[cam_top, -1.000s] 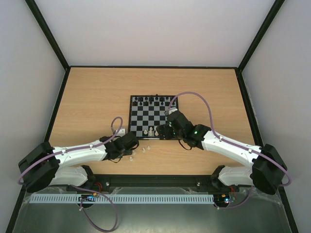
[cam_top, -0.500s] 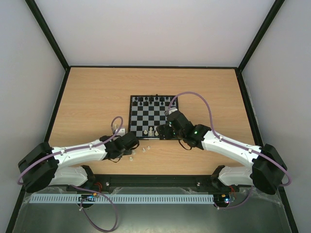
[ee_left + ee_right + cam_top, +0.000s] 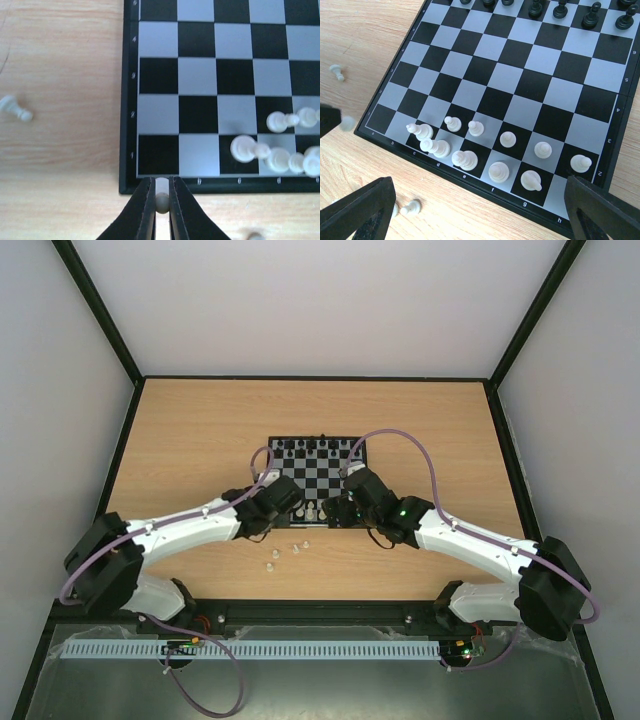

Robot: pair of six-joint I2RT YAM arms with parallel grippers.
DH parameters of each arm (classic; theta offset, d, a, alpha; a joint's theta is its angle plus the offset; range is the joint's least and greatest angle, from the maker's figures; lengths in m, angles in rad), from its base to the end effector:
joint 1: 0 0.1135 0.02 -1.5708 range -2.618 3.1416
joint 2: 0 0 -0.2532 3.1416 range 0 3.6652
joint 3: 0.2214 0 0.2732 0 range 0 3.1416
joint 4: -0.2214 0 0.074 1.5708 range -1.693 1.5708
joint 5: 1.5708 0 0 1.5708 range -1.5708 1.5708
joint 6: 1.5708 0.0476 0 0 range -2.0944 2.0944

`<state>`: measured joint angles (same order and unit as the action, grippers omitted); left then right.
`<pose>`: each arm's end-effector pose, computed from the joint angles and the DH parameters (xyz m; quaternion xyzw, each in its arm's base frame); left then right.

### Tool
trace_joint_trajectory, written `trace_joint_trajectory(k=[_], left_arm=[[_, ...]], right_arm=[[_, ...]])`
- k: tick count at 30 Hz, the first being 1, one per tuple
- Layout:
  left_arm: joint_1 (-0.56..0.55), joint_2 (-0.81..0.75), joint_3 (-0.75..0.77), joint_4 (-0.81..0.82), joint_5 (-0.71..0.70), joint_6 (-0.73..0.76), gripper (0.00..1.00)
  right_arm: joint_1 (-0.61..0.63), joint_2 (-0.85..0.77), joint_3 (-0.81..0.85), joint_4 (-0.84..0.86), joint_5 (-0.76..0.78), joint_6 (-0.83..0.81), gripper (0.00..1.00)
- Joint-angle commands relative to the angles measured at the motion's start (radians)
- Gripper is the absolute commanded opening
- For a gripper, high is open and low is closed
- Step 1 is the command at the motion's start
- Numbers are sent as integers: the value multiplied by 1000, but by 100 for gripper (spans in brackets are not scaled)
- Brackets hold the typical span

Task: Set up the chess pieces on the board
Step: Place the chess piece on the chessboard.

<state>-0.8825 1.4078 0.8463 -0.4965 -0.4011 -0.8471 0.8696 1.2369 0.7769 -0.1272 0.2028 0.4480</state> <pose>0.2013 -0.2155 0.1695 -0.0337 0.9487 -0.0641 0.3079 0.2027 0.2253 0.2213 -0.1367 0.8675 0.2170 0.4261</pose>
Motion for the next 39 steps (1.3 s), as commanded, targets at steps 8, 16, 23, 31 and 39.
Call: trace_joint_trajectory(k=[8, 16, 23, 31, 39], left_arm=[[71, 152, 141, 81, 42, 177, 6], [82, 248, 214, 101, 61, 214, 5], [82, 262, 201, 95, 58, 204, 5], [82, 274, 160, 124, 78, 191, 5], [82, 285, 135, 136, 84, 182, 5]], right_arm=[[-4, 1, 18, -2, 21, -12, 93], [-4, 2, 18, -4, 31, -14, 93], [-4, 8, 21, -3, 28, -14, 93], [-4, 32, 26, -2, 21, -16, 93], [-4, 37, 26, -2, 23, -15, 93]])
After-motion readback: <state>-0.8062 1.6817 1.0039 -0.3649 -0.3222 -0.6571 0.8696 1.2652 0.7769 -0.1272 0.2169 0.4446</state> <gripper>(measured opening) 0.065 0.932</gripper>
